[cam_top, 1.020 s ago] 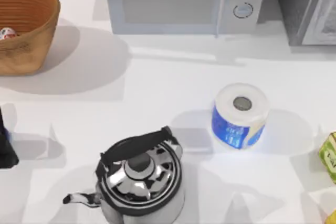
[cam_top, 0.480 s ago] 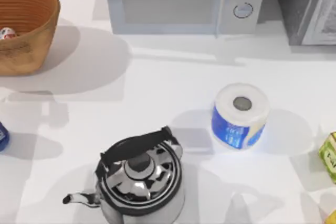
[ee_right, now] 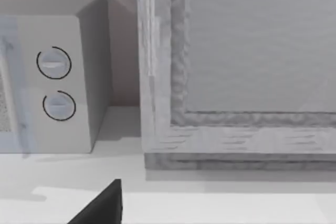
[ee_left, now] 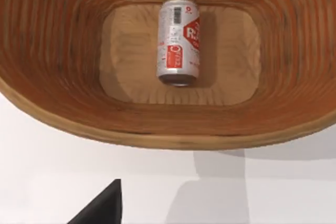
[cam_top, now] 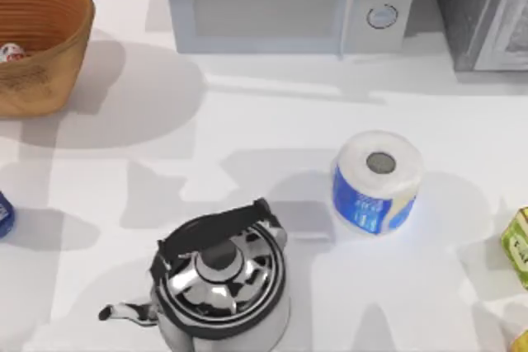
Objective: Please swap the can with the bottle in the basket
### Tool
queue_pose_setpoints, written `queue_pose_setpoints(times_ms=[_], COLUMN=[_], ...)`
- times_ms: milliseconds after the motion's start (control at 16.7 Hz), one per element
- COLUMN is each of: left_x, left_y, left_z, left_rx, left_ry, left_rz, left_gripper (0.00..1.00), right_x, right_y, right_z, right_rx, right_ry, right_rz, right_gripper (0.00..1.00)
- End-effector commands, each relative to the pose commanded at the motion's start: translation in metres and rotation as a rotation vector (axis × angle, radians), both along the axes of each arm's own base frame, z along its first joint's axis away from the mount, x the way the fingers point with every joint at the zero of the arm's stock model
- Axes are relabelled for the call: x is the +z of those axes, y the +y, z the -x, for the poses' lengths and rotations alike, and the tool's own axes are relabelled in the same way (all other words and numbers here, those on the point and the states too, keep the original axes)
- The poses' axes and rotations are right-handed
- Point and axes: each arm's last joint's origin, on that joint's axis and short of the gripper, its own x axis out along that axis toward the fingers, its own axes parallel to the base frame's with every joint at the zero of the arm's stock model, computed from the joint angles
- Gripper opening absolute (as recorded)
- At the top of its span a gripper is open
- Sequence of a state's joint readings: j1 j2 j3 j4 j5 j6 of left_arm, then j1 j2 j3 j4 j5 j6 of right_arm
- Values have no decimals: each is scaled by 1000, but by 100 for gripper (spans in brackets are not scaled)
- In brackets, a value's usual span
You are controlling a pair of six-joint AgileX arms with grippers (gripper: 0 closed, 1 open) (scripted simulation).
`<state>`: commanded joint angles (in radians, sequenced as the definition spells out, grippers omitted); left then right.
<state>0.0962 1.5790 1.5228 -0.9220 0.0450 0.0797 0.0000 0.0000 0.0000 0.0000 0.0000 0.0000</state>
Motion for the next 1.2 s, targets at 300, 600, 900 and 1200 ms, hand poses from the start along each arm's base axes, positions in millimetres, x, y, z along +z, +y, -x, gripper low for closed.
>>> queue_pose_setpoints(times_ms=[300, 600, 900, 1200], left_x=[-36, -93, -130, -135], left_y=[17, 29, 35, 35], left_z=[-97, -155, -176, -178], left_rx=[-16, -33, -44, -45], left_ry=[252, 415, 483, 490], left_rz=[23, 44, 54, 55], left_gripper=[100, 100, 100, 100], right_x=[0, 0, 0, 0], right_y=[0, 0, 0, 0], right_z=[0, 0, 0, 0], right_rx=[0, 0, 0, 0], right_ry=[0, 0, 0, 0], right_rz=[0, 0, 0, 0], right_gripper=[100, 100, 100, 100])
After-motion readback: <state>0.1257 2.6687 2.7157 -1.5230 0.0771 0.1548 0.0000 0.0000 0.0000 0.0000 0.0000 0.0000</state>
